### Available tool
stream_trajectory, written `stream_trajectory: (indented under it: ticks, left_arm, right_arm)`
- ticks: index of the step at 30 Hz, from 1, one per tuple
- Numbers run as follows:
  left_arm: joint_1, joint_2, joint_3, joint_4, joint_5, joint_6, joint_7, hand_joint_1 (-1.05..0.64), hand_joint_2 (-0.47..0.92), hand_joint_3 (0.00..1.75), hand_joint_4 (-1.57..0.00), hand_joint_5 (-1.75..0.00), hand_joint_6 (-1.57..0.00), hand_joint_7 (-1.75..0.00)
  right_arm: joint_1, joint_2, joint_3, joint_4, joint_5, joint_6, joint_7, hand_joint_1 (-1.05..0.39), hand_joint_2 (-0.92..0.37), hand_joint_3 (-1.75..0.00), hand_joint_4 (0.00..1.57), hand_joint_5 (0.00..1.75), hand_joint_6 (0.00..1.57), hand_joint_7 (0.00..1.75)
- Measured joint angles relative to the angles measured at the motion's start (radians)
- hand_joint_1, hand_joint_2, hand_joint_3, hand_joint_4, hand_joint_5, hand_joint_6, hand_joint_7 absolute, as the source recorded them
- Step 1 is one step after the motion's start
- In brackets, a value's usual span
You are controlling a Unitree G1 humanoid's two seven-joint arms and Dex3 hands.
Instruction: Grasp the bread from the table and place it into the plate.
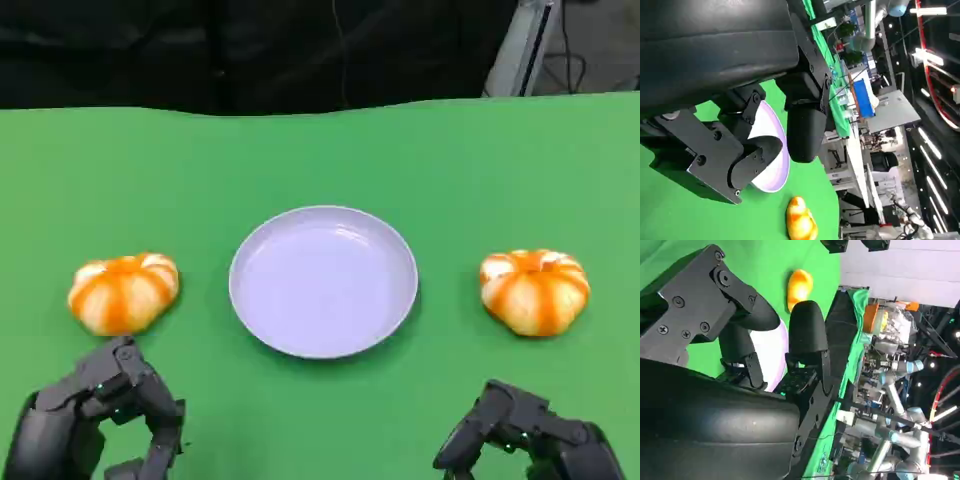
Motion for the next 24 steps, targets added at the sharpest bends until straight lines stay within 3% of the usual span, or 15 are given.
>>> stream_trajectory:
  ticks: [13,15,17,19,20,22,24]
  left_arm:
    - [0.0,0.001,0.002,0.0,0.001,-0.002,0.0,0.01,0.48,1.19,-0.87,-1.75,-0.75,-1.65]
    - [-0.003,0.001,0.002,0.0,-0.005,0.002,-0.001,0.04,0.46,1.29,-0.8,-1.7,-0.74,-1.57]
    - [-0.005,0.004,0.002,0.0,-0.032,0.023,-0.014,0.04,0.51,1.2,-0.73,-1.57,-0.72,-1.34]
    - [-0.009,0.011,0.001,-0.002,-0.062,0.051,-0.033,0.04,0.54,1.15,-0.72,-1.53,-0.73,-1.26]
    - [-0.009,0.013,0.001,-0.004,-0.073,0.062,-0.039,0.02,0.57,1.02,-0.67,-1.45,-0.7,-1.15]
    - [-0.012,0.025,0.001,-0.005,-0.077,0.074,-0.055,0.01,0.6,0.93,-0.65,-1.4,-0.69,-1.09]
    - [-0.018,0.041,0.003,-0.006,-0.073,0.082,-0.063,-0.03,0.62,0.8,-0.61,-1.2,-0.63,-0.87]
  right_arm:
    - [-0.001,0.002,0.002,0.0,0.0,-0.001,0.0,-0.06,-0.31,-1.36,0.72,1.61,0.78,1.34]
    - [-0.002,0.002,0.002,0.0,0.0,-0.001,0.0,-0.06,-0.3,-1.36,0.73,1.61,0.78,1.34]
    - [-0.005,0.002,0.003,0.0,0.0,-0.001,0.0,-0.05,-0.3,-1.37,0.73,1.61,0.79,1.34]
    - [-0.006,0.002,0.003,0.0,0.0,-0.001,-0.001,-0.05,-0.3,-1.37,0.73,1.6,0.79,1.34]
    - [-0.006,0.002,0.003,0.0,-0.001,-0.001,-0.001,-0.06,-0.31,-1.37,0.73,1.61,0.79,1.34]
    - [-0.006,0.003,0.004,0.0,-0.001,0.0,-0.003,-0.06,-0.31,-1.37,0.73,1.61,0.79,1.34]
    - [-0.005,0.003,0.006,0.0,-0.001,0.003,-0.005,-0.07,-0.31,-1.36,0.73,1.61,0.79,1.34]
